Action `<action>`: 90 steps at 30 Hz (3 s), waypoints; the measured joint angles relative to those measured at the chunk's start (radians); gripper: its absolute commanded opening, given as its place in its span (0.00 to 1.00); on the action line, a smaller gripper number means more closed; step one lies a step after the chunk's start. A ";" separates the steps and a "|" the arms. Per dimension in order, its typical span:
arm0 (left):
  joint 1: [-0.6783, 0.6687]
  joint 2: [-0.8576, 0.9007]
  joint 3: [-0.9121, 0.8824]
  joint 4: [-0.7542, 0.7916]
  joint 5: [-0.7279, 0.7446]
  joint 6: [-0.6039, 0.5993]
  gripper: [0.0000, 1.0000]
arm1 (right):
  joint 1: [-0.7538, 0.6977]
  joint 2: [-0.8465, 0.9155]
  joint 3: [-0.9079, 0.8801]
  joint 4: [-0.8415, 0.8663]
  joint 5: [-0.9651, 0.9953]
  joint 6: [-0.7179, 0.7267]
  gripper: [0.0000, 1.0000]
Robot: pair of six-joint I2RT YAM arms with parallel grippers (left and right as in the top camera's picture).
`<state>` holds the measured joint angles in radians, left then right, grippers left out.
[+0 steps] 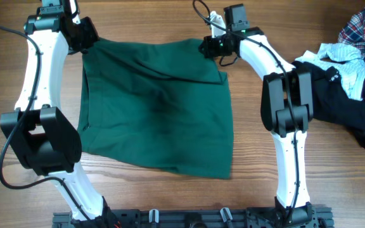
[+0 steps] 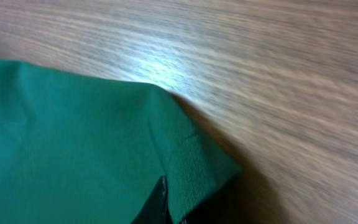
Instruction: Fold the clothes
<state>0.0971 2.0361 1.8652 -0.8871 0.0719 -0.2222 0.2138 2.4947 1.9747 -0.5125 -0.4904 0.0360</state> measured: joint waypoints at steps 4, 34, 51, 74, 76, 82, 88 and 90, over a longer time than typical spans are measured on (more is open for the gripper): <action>0.000 0.000 0.000 0.002 0.000 0.000 0.04 | -0.035 -0.068 0.000 -0.070 -0.020 -0.008 0.04; 0.000 -0.218 -0.001 -0.234 0.005 0.000 0.04 | -0.086 -0.505 0.006 -0.723 -0.166 -0.097 0.04; 0.000 -0.218 -0.001 -0.649 0.004 0.000 0.04 | -0.086 -0.505 0.006 -1.089 -0.153 -0.196 0.04; -0.014 -0.257 -0.002 -0.710 -0.023 -0.011 0.04 | -0.030 -0.652 0.003 -1.005 0.129 0.035 0.04; -0.016 -0.308 -0.002 -0.710 -0.024 -0.023 0.04 | -0.030 -0.712 0.003 -1.023 0.154 0.064 0.04; -0.018 -0.443 -0.002 -0.757 -0.035 -0.062 0.04 | -0.006 -0.768 0.004 -1.080 0.209 0.119 0.04; -0.048 -0.459 -0.027 -0.773 -0.099 -0.117 0.04 | 0.073 -0.767 0.001 -1.085 0.320 0.199 0.05; -0.069 -0.465 -0.069 -0.753 -0.128 -0.136 0.04 | 0.103 -0.769 -0.006 -1.088 0.357 0.225 0.04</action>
<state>0.0280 1.5715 1.7962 -1.6398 -0.0559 -0.3580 0.3172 1.7256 1.9690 -1.6009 -0.1329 0.2615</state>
